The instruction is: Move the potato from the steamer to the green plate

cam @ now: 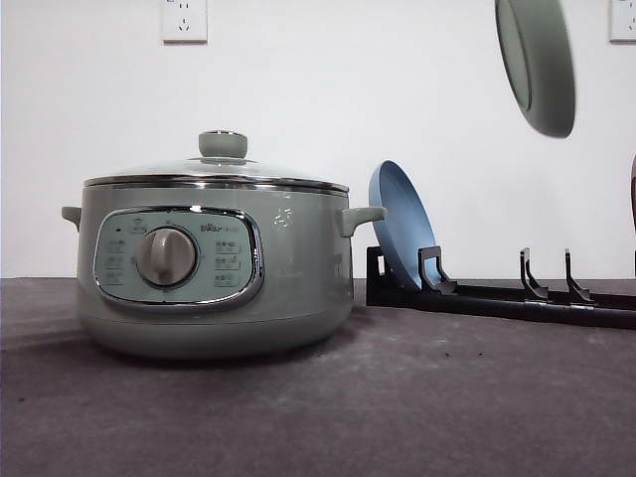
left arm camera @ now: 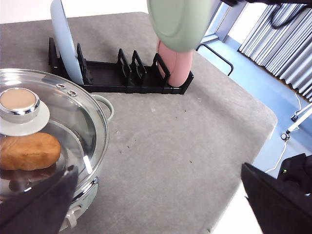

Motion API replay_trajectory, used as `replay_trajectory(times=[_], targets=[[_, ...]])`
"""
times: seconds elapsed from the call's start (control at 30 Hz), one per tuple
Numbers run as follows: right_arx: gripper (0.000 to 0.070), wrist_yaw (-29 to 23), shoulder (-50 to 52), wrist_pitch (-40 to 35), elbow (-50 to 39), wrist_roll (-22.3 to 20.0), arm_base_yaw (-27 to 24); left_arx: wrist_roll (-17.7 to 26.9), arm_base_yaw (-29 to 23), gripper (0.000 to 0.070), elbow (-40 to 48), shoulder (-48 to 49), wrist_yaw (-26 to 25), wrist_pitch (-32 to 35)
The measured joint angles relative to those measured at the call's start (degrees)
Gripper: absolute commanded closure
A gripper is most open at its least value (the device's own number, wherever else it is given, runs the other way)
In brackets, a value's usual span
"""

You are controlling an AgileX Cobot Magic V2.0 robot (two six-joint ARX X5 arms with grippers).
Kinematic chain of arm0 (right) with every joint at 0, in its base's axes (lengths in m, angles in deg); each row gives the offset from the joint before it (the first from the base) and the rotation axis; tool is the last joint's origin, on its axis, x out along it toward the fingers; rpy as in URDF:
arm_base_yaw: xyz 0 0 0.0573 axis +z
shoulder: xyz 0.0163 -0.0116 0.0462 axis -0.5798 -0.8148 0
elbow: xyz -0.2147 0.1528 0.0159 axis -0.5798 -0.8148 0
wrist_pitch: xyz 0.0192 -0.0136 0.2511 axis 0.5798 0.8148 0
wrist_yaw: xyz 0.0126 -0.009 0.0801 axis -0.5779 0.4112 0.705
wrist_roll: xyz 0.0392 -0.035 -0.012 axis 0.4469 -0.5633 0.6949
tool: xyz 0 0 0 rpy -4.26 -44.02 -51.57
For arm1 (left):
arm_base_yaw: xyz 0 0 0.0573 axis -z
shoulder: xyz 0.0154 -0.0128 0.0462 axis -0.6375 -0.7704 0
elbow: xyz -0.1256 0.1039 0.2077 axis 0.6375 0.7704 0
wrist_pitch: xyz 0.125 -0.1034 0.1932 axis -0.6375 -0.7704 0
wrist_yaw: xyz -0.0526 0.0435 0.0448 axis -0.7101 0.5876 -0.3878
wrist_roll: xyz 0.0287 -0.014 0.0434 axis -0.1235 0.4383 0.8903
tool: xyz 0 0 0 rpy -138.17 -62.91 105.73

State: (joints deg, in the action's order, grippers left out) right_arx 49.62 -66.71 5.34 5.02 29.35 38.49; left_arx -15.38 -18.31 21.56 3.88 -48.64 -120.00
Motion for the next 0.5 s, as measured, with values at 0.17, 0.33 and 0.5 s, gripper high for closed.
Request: replay_trajectory(times=[0.17, 0.33, 0.5], targets=[[0.07, -4.7, 5.6, 11.5, 0.0, -7.8, 5.6, 0.2, 0.0, 0.0, 0.0, 0.0, 0.0, 0.0], [0.07, -8.7, 10.6, 16.8, -3.2, -11.1, 13.0, 0.2, 0.0, 0.0, 0.0, 0.0, 0.0, 0.0], [0.07, -16.3, 15.2, 20.3, -9.2, -11.8, 19.8, 0.2, 0.0, 0.0, 0.0, 0.0, 0.0, 0.0]])
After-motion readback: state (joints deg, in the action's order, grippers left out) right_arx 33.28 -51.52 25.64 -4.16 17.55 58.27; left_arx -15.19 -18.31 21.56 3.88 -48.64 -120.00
